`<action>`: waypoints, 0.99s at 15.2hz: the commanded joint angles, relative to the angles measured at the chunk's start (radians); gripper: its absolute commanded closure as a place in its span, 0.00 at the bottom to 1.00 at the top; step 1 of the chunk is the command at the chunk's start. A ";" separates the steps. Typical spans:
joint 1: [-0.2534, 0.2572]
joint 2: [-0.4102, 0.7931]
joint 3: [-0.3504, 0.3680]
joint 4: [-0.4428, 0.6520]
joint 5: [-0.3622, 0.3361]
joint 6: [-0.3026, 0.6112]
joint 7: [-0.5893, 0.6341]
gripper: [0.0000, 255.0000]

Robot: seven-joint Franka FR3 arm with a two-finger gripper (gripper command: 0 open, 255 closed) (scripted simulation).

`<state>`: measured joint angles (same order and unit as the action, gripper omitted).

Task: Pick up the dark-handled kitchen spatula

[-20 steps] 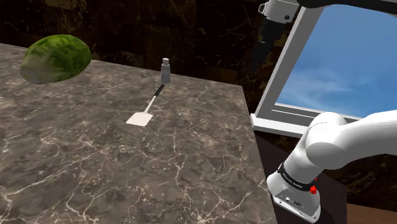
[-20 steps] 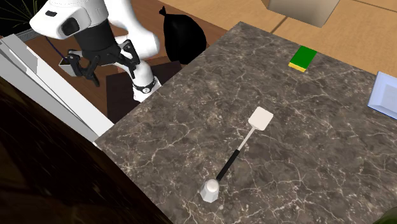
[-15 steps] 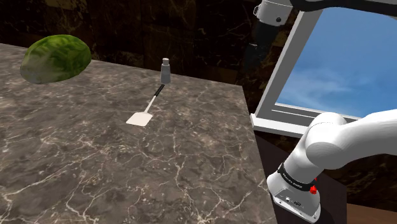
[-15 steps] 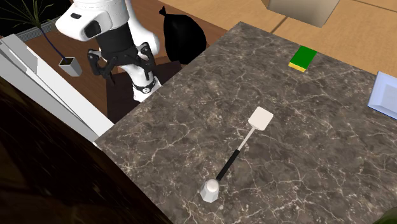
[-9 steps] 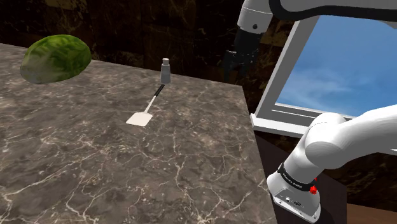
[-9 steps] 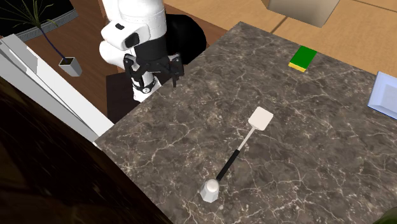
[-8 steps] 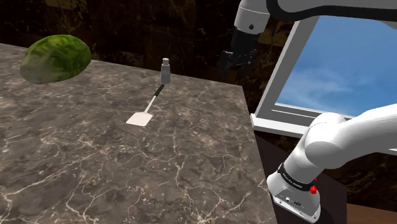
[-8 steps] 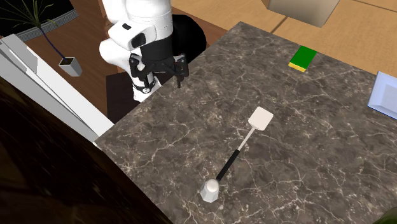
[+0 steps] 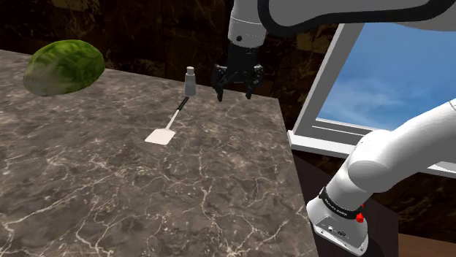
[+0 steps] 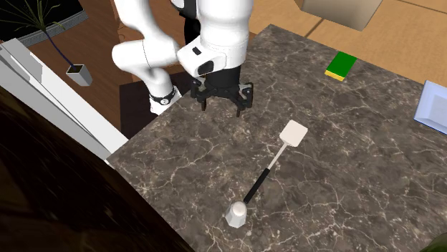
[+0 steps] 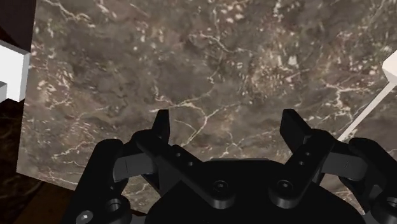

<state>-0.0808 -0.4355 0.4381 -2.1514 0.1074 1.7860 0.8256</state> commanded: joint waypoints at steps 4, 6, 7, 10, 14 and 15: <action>-0.044 0.199 0.121 0.152 -0.055 0.033 0.280 0.00; -0.055 0.292 0.162 0.224 -0.099 0.039 0.394 0.00; -0.056 0.341 0.180 0.263 -0.126 0.039 0.451 0.00; -0.042 0.496 0.214 0.392 -0.217 0.026 0.622 0.00; 0.013 0.668 0.212 0.557 -0.318 -0.009 0.788 0.00; 0.014 0.668 0.210 0.544 -0.318 0.004 0.789 0.00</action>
<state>-0.0769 0.2057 0.6496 -1.6285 -0.1947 1.7901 1.5926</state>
